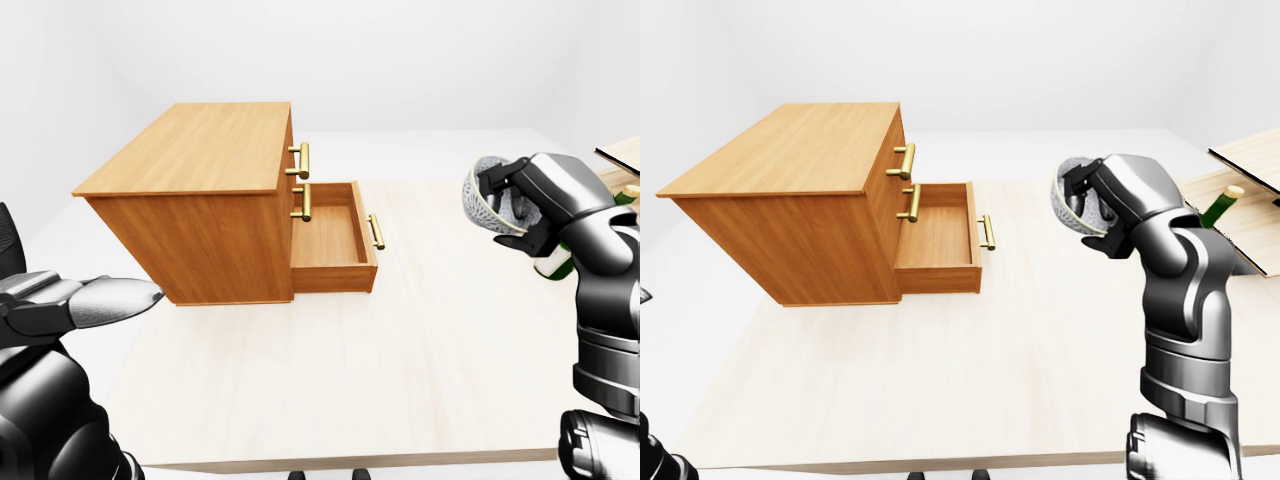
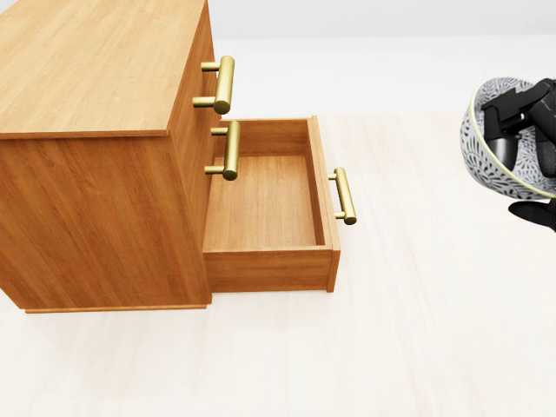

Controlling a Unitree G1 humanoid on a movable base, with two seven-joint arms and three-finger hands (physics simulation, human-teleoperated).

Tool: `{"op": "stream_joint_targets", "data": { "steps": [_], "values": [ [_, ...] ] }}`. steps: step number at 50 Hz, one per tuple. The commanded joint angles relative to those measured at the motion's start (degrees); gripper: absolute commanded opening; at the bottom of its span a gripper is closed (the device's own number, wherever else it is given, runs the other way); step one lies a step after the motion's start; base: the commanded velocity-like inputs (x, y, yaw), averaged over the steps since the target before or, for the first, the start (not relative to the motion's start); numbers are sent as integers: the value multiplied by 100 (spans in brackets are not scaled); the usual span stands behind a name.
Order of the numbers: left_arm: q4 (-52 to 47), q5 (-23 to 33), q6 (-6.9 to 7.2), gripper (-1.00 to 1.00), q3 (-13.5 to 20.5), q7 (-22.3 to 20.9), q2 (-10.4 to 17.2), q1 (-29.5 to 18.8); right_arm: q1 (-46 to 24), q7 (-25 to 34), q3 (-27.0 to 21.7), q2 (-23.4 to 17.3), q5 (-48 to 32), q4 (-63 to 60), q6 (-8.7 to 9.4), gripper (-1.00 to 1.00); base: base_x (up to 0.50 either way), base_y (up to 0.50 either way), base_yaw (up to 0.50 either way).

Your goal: Put the bowl on top of the cabinet.

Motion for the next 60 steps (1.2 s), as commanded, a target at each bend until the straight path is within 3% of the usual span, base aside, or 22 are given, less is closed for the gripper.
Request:
{"op": "stream_joint_targets", "data": {
  "steps": [1, 12, 18, 40, 60],
  "values": [
    [-11, -28, 0, 100, 22, 18, 12, -21, -934, 411, 295, -94, -226, 115, -14, -100, 0, 0, 0],
    [14, -139, 0, 100, 93, 75, 76, -62, -2094, 588, 743, 132, -459, 730, 53, -100, 0, 0, 0],
    [6, -197, 0, 100, 101, 119, 99, -58, -2365, 712, 901, 342, -615, 787, 85, -100, 0, 0, 0],
    [47, -351, 0, 100, 165, 203, 183, -74, -4304, 743, 1487, 1130, -1085, 2541, 20, -100, 0, 0, 0],
    [36, -478, 0, 100, 204, 281, 231, -108, -5101, 432, 1796, 1891, -1324, 3427, 335, -100, 0, 0, 0]
  ]
}}
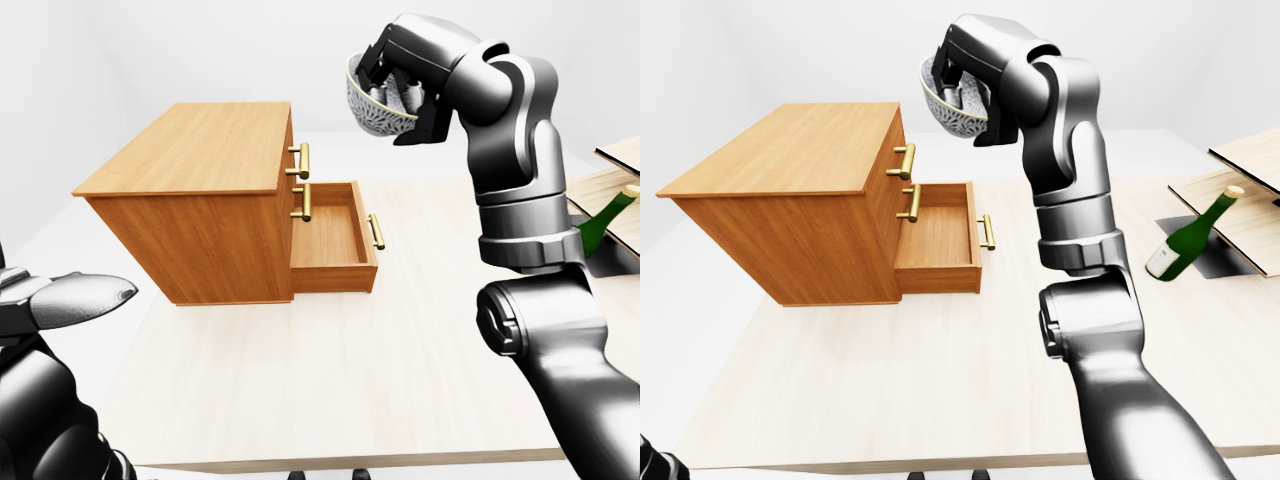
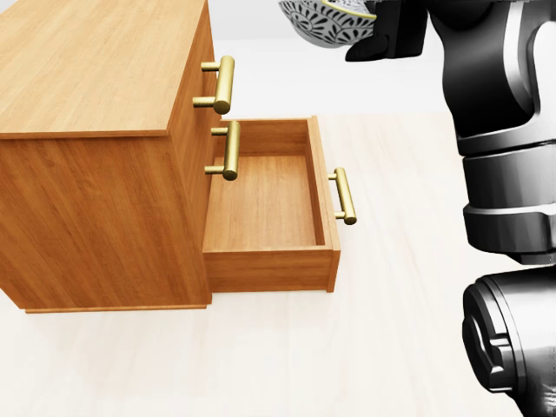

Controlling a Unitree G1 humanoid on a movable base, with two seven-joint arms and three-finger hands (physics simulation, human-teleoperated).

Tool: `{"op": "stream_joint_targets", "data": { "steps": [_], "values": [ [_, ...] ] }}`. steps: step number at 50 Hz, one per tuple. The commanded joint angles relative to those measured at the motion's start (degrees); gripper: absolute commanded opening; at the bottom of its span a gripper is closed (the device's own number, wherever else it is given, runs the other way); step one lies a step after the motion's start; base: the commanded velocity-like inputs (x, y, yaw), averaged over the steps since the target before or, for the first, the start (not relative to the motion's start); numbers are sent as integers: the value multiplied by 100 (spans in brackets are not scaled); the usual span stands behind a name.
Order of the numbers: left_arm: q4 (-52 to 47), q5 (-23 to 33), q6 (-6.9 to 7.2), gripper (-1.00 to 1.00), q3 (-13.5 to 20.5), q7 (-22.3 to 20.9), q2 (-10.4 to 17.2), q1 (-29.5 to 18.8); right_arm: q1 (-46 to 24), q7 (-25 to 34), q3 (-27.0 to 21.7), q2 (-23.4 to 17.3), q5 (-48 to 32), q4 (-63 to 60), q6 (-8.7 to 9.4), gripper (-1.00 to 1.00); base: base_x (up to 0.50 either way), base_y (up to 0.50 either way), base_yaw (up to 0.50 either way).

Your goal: Put the bowl on top of the cabinet.

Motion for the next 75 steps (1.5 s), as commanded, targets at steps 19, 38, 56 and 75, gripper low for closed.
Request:
{"op": "stream_joint_targets", "data": {
  "steps": [19, 38, 56, 75],
  "values": [
    [-10, -251, 0, 100, 83, 162, 109, -57, -1360, -838, 286, 864, -301, 1956, 6, -100, 0, 0, 0],
    [2, -455, 0, 100, 147, 283, 198, -65, -1688, -1238, 480, 1456, -543, 2614, 93, -100, 0, 0, 0],
    [-27, -507, 0, 100, 88, 341, 208, -35, -1934, -1471, 574, 1796, -660, 3073, 170, -100, 0, 0, 0],
    [-102, -568, 0, 100, 79, 380, 192, -47, -1609, -1531, 693, 2364, -677, 2805, 554, -100, 0, 0, 0]
  ]
}}
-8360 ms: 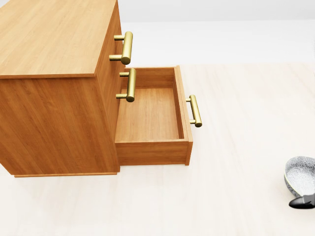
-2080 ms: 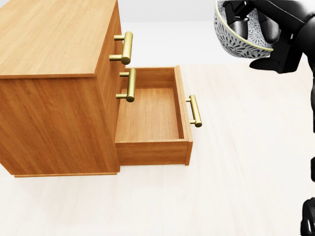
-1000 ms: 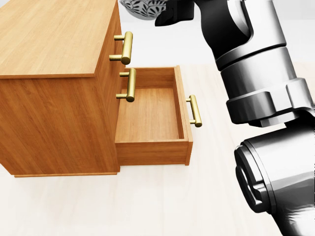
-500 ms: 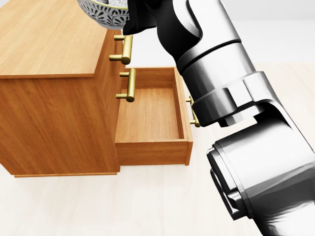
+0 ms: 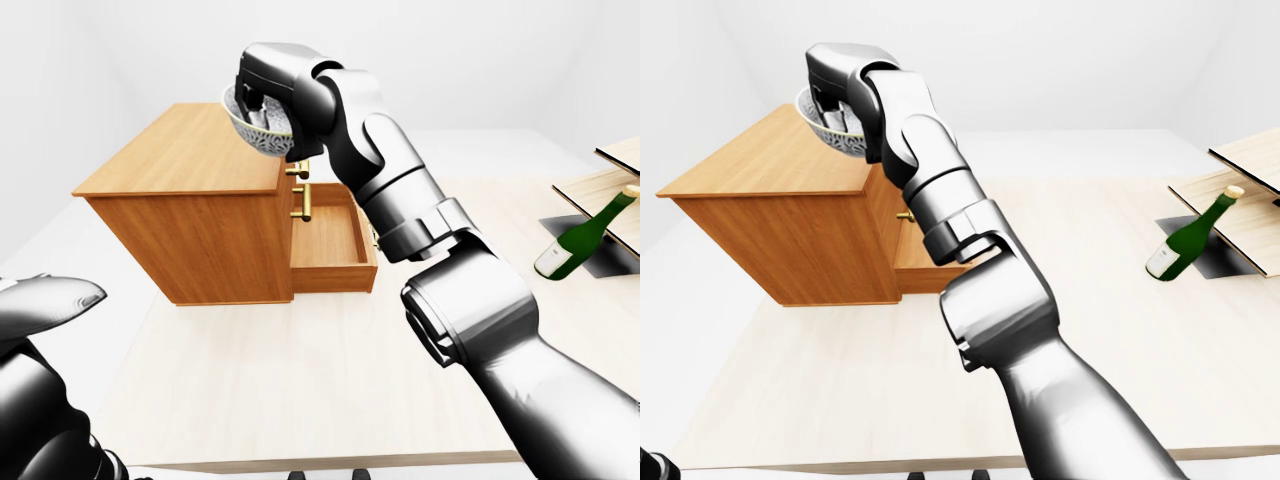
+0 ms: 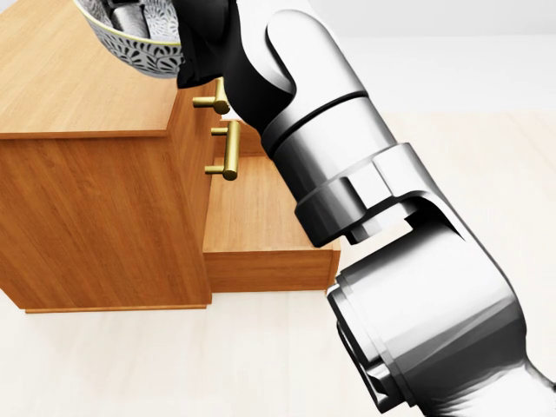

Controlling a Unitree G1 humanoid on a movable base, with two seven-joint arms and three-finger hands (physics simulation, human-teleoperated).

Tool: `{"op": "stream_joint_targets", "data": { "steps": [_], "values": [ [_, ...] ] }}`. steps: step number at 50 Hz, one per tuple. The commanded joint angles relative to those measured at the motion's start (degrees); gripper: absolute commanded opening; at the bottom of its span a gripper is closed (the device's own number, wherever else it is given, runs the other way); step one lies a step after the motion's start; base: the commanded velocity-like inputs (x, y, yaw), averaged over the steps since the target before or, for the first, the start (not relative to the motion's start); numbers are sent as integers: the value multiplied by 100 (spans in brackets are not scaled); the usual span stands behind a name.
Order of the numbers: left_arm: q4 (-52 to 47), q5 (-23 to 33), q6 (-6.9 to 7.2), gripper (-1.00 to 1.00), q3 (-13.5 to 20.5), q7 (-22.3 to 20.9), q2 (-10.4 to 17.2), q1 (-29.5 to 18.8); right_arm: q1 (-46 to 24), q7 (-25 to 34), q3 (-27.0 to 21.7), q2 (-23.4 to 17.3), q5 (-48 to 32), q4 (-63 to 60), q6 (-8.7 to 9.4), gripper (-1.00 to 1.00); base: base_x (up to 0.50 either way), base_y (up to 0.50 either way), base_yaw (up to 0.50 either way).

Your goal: Put the bowl on top of the cabinet.

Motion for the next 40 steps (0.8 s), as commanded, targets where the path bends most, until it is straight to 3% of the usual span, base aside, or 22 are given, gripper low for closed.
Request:
{"op": "stream_joint_targets", "data": {
  "steps": [1, 40],
  "values": [
    [-46, -58, 0, 100, 7, 29, 0, -7, 154, -244, 7, 352, -141, -96, 155, -100, 0, 0, 0],
    [-4, -256, 0, 100, 48, 167, 111, -11, 217, -416, 80, 757, -167, 39, 273, -100, 0, 0, 0]
  ]
}}
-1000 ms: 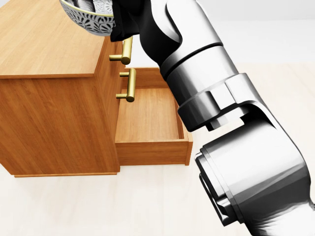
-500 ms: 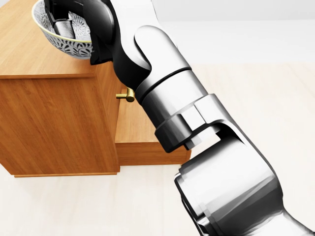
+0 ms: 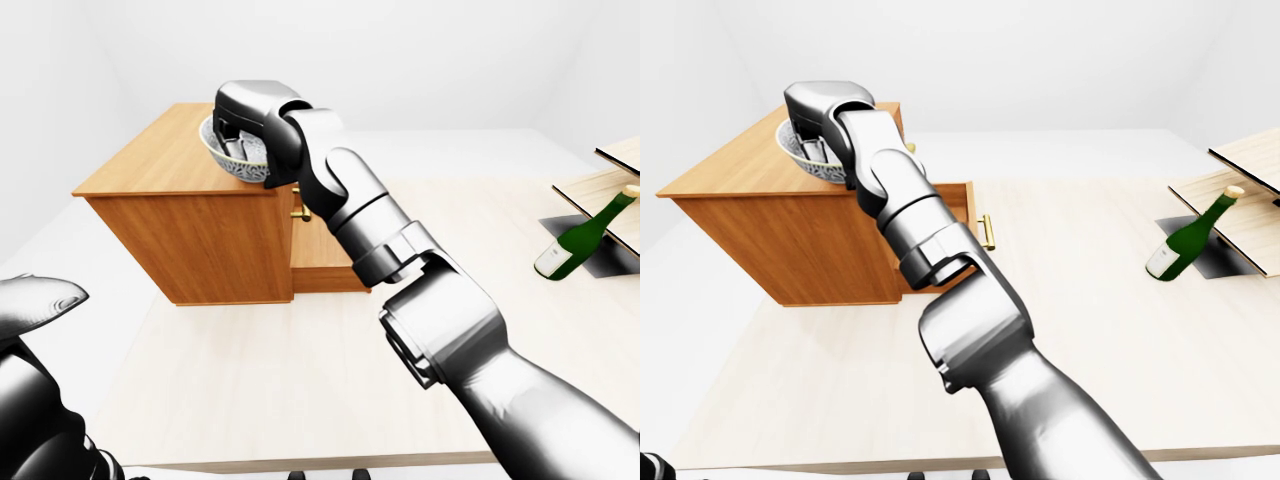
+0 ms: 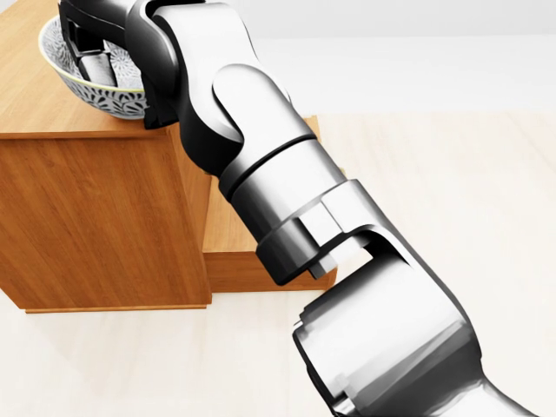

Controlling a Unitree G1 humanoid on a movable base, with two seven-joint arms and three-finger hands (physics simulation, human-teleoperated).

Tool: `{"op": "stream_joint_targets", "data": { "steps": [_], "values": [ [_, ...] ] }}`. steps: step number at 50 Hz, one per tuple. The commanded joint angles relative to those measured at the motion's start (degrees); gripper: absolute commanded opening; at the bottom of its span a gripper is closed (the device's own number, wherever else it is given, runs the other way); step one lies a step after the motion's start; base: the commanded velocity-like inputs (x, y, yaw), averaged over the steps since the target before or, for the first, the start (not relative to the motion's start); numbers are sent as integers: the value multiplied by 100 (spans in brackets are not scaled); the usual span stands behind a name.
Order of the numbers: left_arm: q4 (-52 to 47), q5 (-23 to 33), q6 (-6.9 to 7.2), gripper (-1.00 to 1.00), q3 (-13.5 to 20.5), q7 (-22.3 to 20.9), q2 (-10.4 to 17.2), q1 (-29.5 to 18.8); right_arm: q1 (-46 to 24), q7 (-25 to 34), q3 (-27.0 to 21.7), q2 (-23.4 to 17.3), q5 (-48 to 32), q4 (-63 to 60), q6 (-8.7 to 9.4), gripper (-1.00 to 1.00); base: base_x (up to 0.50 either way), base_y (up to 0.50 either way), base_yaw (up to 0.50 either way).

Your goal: Put the bowl on top of the cabinet.

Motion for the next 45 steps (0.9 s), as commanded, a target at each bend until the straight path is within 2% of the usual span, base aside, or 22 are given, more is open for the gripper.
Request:
{"op": "stream_joint_targets", "data": {
  "steps": [1, 19, 38, 45],
  "values": [
    [9, -8, 0, 100, -9, 9, 11, 8, -112, -154, -82, 125, -11, 40, 0, -100, 0, 0, 0],
    [7, -129, 0, 100, 63, 74, 72, -31, -396, -420, -57, 269, 57, 396, -8, -100, 0, 0, 0],
    [-1, -221, 0, 100, 64, 143, 120, -21, -518, -1060, -89, 120, 41, 1078, -402, -100, 0, 0, 0],
    [3, -283, 0, 100, 101, 175, 154, -46, -560, -1168, -101, 94, 24, 1192, -445, -100, 0, 0, 0]
  ]
}}
